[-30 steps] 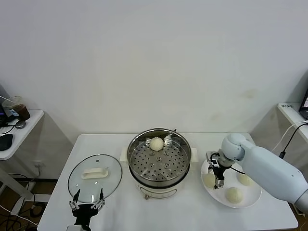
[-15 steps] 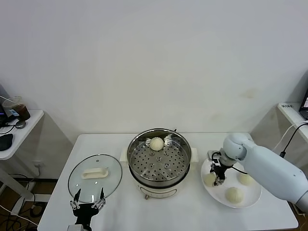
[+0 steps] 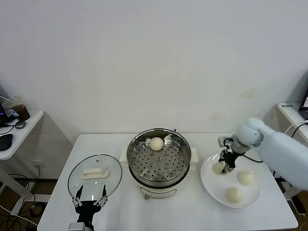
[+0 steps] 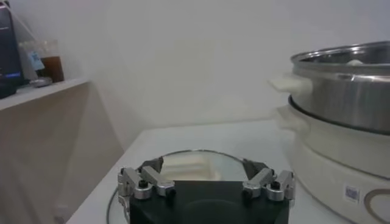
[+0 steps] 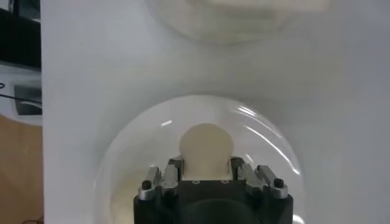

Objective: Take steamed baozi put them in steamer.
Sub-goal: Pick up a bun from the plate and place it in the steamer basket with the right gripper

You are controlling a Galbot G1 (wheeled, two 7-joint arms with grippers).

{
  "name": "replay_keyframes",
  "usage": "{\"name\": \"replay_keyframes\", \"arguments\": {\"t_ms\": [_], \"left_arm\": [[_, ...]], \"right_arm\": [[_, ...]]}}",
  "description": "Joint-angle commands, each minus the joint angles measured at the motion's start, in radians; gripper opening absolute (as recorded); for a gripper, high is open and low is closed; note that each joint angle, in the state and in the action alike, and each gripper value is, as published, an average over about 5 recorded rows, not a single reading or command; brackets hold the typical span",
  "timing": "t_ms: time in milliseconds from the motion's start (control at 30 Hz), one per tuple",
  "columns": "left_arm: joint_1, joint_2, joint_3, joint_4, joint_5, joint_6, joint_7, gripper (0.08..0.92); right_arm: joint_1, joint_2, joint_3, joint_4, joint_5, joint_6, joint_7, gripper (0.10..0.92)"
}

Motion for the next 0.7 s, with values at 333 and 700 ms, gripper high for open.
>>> {"name": "replay_keyframes", "arguments": {"t_ms": [333,700], "left_arm": [[0.007,0.009,0.016,-0.036,0.001,0.000,-0.008,0.823],[0.002,0.006,0.008,-0.046,-0.024,0.005,-0.010,0.823]], "right_arm": [[0.632,0.336,-0.429,-0.004,0.364,-0.109,-0.038,0.484],[0.486,0.651,-0.412,-0.167,0.370,-0.194,0.006,0.484]]}}
